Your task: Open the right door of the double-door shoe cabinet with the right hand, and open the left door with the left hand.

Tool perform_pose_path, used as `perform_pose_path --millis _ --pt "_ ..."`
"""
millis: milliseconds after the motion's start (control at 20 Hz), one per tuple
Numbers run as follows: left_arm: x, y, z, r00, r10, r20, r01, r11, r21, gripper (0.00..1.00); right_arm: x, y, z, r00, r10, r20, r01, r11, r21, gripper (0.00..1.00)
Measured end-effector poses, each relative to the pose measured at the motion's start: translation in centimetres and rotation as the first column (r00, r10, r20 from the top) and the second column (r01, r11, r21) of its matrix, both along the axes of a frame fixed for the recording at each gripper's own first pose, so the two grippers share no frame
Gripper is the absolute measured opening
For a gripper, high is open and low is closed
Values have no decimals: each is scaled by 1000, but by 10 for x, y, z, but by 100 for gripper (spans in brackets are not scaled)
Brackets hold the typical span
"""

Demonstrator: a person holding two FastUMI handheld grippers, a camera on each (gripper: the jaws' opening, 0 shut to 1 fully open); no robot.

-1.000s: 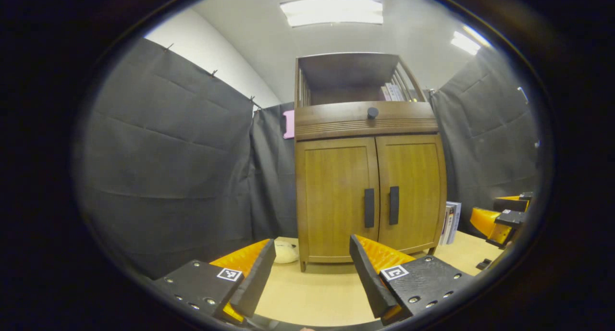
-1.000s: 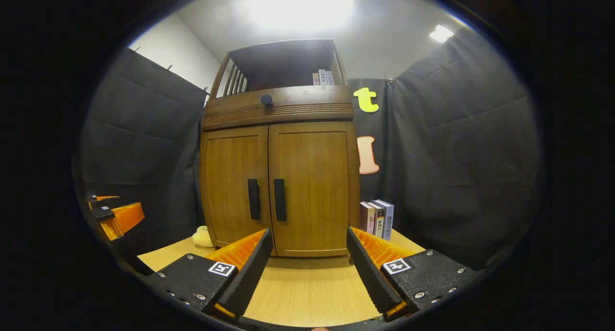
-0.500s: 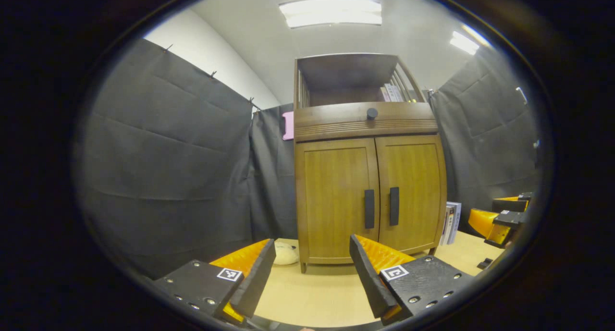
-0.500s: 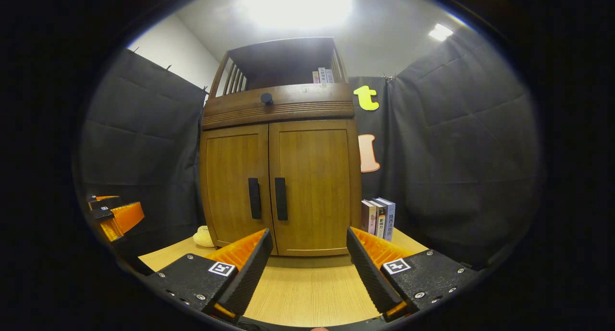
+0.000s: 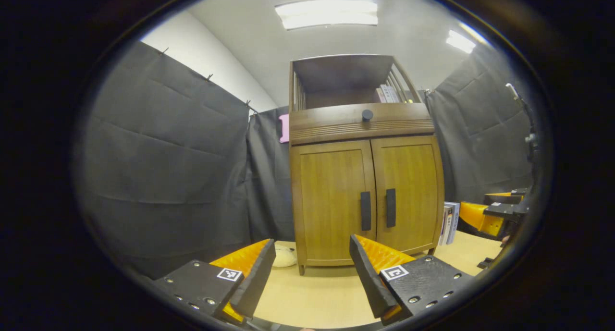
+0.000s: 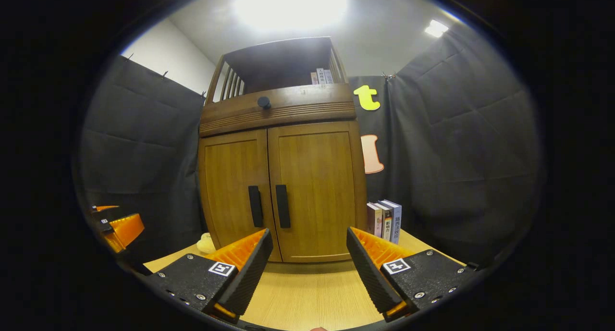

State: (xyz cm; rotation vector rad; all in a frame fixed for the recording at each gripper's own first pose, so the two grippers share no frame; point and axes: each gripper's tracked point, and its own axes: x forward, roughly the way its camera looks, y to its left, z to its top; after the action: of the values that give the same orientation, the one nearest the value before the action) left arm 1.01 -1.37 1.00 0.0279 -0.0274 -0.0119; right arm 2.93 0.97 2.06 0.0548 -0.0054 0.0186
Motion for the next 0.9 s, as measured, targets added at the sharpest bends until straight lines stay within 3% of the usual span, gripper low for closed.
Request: perform_pose_path --millis 350,900 --pt "3 2 -4 1000 19 -9 -19 1000 -5 94 56 1 14 1000 9 0 -9 1000 16 95" --pt "7 16 -11 995 102 -24 -102 995 -11 94 159 38 24 998 54 16 -55 998 38 95"
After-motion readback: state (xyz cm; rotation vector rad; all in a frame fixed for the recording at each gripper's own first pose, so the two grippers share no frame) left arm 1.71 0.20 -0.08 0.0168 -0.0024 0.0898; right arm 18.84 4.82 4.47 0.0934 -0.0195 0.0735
